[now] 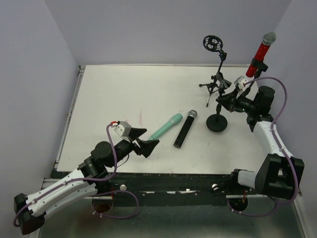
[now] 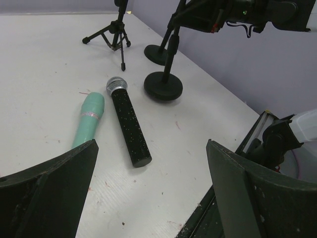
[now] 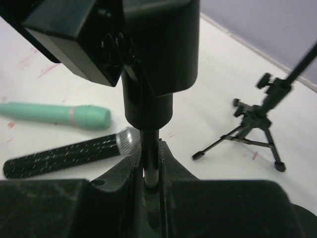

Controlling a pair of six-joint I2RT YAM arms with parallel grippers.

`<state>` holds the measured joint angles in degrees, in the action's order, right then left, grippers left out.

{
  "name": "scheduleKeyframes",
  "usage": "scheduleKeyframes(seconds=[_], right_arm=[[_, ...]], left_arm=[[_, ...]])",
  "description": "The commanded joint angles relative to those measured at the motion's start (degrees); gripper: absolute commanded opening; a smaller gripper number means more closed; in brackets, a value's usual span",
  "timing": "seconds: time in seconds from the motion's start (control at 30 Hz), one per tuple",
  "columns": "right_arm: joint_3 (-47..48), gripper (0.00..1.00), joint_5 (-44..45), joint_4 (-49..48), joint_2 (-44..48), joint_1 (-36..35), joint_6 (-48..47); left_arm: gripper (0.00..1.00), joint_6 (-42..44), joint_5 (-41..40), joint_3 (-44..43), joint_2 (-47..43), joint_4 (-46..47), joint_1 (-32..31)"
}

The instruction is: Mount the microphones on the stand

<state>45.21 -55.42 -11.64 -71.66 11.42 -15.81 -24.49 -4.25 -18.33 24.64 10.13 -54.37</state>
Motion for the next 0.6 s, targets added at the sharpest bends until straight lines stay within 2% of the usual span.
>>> scheduleKeyframes(seconds=[0.0,0.07,0.17,0.57], right_arm=[[3.6,0.02,-14.8,22.2,3.5,0.1,-17.4],[3.6,0.02,-19.4,26.6,4.2,0.1,-20.8],[2.7,0.03,-23.1,27.4,4.5,-0.3,-22.0],[1.4,0.05,-25.9,26.1,2.0,-4.2,-25.9]], left_arm=[[0.98,0.2,1.0,0.3,-0.8,-0.7,0.3],[0.98,0.3,1.1,0.3,-0.6,-0.7,0.4],[0.98,0.6,1.2,-0.3,-0.1,-1.0,0.4],[0.98,0.4,2.3,-2.2,5.3,1.3,0.3]])
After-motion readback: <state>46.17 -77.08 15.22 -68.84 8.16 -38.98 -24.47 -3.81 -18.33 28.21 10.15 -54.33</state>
